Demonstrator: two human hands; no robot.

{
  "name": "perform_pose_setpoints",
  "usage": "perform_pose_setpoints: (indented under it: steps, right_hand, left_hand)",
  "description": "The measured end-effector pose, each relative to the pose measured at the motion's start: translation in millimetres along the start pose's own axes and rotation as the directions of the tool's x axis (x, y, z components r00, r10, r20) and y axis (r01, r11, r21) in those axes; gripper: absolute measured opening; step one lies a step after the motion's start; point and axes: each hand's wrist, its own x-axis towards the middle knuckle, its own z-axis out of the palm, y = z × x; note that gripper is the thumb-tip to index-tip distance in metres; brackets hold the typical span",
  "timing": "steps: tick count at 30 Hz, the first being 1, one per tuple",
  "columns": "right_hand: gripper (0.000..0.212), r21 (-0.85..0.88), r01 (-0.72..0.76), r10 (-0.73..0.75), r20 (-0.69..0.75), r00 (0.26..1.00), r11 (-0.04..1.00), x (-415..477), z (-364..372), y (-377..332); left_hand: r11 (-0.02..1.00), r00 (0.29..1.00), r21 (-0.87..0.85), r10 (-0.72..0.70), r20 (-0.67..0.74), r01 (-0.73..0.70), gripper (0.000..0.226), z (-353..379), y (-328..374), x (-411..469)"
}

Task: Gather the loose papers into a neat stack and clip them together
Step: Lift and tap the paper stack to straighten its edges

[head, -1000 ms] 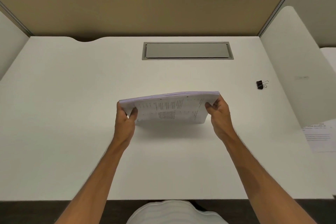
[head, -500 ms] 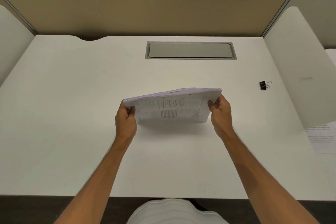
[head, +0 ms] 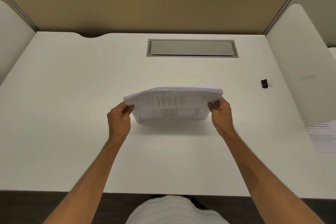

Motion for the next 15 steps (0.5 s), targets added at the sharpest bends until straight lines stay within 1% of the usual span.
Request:
perform_pose_setpoints:
  steps: [4,9,11,15]
  right_hand:
    - [0.036,-0.015,0.016,-0.017,-0.020,1.000,1.000,1.3,-0.9,0.6]
    - [0.035,-0.112,-0.015,0.016,0.004,1.000,0.994,-0.6,0.6,9.1]
    - [0.036,-0.120,-0.015,0.016,0.000,1.000,0.993,0.0,0.4,9.0]
    - [0.035,-0.138,-0.020,0.018,-0.016,1.000,0.990,-0.7,2.2,6.7]
  left_hand:
    - [1.000,1.000,0.004,0.012,0.001,-0.012,0.028,-3.6,0.2,0.6]
    - [1.000,0.999,0.030,0.005,0.032,-0.006,0.026,-5.7,-7.8,-0.8]
    - [0.999,0.999,0.042,0.008,0.034,-0.010,0.027,-6.8,-9.3,0.6]
    - [1.000,0.998,0.012,0.017,0.061,-0.017,0.035,-8.9,-7.7,0.4]
